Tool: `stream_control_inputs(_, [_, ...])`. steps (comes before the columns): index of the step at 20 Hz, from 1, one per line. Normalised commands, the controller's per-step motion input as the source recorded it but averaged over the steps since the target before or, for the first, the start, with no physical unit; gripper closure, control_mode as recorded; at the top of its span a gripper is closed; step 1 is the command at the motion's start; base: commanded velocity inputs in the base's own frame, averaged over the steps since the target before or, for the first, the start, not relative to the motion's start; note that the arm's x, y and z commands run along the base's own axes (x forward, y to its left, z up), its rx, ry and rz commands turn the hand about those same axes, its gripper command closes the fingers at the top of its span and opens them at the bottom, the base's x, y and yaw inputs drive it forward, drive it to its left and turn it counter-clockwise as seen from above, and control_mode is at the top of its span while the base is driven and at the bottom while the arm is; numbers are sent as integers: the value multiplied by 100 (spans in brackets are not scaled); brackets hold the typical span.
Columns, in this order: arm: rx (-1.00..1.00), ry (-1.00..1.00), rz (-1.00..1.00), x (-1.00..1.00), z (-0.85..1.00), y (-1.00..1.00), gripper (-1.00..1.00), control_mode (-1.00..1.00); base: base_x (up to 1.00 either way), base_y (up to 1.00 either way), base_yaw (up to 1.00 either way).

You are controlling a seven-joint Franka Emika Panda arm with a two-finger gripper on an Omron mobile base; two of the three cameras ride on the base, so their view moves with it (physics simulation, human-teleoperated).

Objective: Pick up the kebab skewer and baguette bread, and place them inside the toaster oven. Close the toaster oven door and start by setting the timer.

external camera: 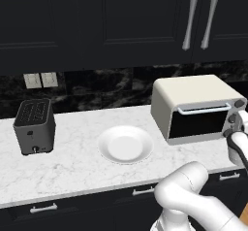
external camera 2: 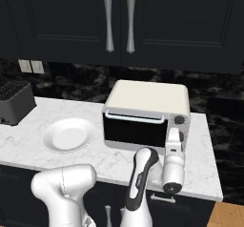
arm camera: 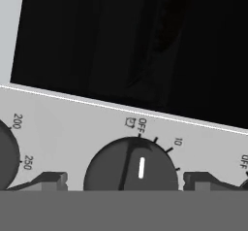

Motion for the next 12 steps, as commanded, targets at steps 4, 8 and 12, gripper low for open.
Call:
stream_control_inputs(4, [7,3,0,-6,0,-2,-100,-100,0,0,0])
stream_control_inputs(8, [13,4,0,-7,4,0,-100,-100,0,0,0])
stream_control_inputs(12, [9,0,0,-8,0,0,-100,-100,0,0,0])
